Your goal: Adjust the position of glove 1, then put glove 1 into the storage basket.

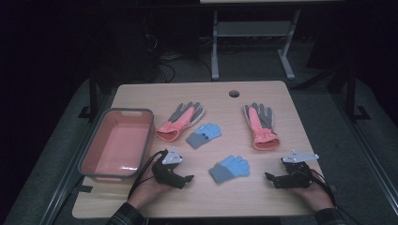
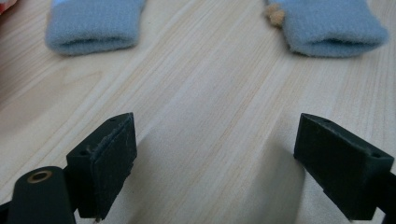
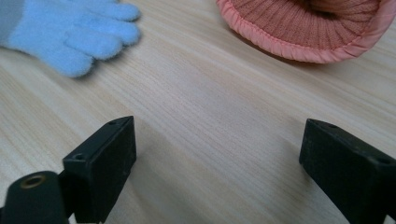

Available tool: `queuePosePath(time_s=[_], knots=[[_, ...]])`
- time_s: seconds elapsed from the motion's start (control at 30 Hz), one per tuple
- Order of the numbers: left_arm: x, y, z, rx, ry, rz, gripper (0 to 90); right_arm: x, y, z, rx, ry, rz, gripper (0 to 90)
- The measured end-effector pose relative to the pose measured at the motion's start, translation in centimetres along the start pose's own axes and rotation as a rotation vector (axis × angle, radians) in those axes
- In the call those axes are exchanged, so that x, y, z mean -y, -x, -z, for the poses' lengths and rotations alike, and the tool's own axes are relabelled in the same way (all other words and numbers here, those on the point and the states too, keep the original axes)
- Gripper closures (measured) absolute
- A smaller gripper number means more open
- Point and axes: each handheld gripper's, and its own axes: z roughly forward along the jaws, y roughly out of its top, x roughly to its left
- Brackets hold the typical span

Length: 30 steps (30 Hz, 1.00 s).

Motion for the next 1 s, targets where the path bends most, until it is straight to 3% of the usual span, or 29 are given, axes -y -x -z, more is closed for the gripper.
queuePosePath(time_s=[0.47,0.77,1.0], knots=[[-1.3,0.1,-0.2,0.002,-0.069,0.006,13.6,0.1,0.0,-0.1,-0.005,0.006,-0.009,9.6],[-2.9,0.2,-0.4,0.007,-0.07,0.004,13.6,0.1,0.0,-0.1,-0.005,0.006,-0.009,9.6],[-4.5,-0.6,-0.3,0.001,-0.047,0.011,14.2,0.1,0.0,-0.1,-0.005,0.006,-0.008,9.6]])
